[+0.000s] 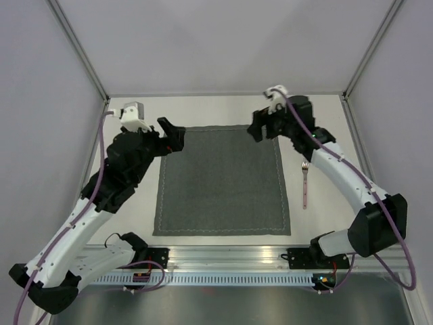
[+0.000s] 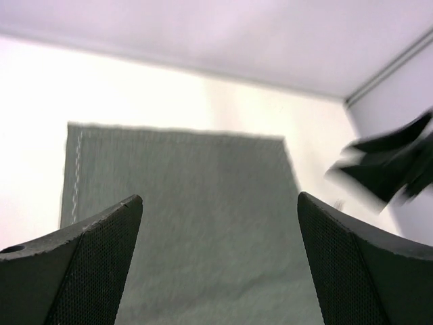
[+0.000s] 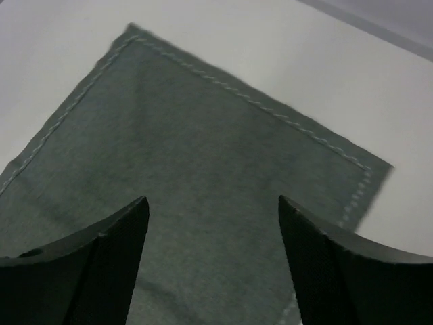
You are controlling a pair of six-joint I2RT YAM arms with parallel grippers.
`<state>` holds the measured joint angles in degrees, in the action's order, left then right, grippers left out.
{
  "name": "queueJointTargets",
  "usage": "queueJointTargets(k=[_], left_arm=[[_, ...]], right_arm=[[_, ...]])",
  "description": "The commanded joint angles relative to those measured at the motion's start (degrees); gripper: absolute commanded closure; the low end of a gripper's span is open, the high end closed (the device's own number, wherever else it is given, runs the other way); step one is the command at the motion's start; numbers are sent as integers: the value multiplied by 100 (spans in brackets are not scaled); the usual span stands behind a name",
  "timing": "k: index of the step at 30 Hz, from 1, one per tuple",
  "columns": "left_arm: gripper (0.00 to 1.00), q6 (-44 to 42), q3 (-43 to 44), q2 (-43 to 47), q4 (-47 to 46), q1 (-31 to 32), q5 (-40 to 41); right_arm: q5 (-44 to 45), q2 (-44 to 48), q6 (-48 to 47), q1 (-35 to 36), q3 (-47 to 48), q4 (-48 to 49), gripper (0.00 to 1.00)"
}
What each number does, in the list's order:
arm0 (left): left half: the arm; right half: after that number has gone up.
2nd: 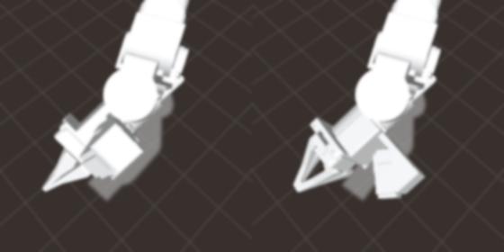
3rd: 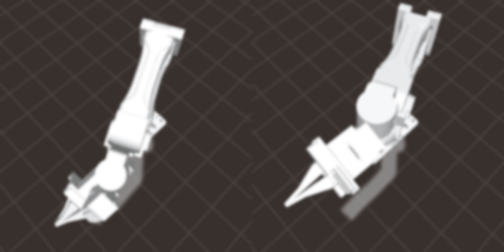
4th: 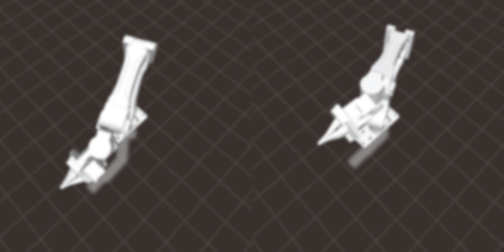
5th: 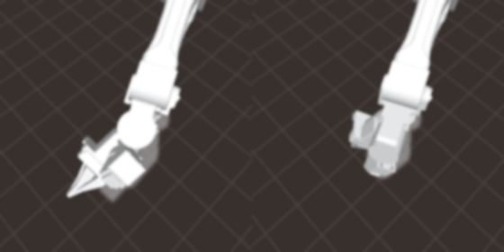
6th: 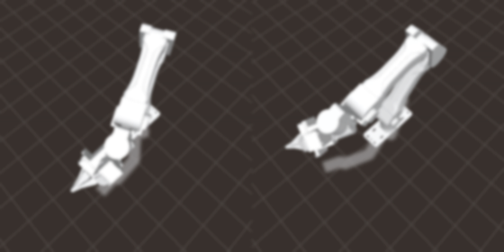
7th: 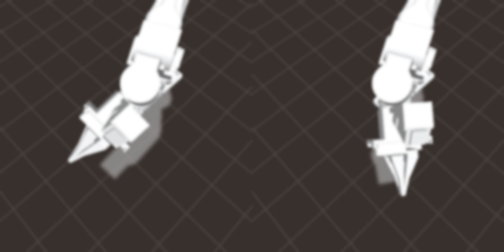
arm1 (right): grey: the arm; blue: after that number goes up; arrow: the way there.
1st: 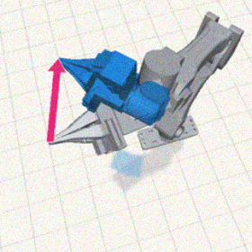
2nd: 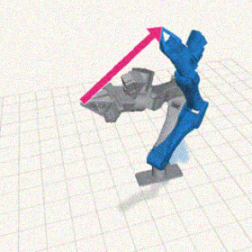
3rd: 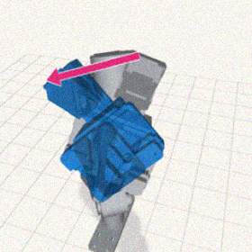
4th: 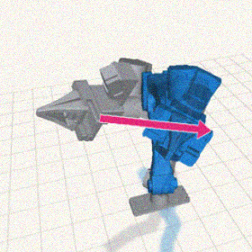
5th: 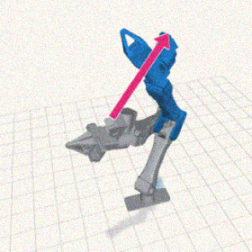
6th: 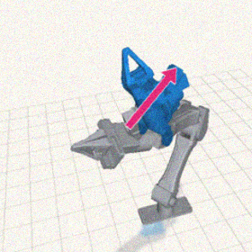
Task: Fold the napkin, place the utensils inside, and roll it up
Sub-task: Fold the napkin at the center of the board.
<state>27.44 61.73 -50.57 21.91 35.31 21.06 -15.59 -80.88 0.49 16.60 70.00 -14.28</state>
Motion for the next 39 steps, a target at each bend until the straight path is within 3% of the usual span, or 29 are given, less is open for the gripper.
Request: queueJointTargets(k=[1,7,14,26,39], left_arm=[[0,174,935,135,462,-33,390],[0,147,1648,38,621,-33,540],[0,183,2114,-216,832,-24,452],[0,147,2141,-357,1043,-24,496],[0,156,2036,-322,1122,-33,522]], right_arm=[[619,-120,-216,1203,32,-180,20],[1040,-954,-172,3163,-118,320,30],[1524,-2421,-155,5026,689,655,40],[1999,-3943,495,6065,2254,172,54],[2175,-4568,619,6531,2844,-294,55]])
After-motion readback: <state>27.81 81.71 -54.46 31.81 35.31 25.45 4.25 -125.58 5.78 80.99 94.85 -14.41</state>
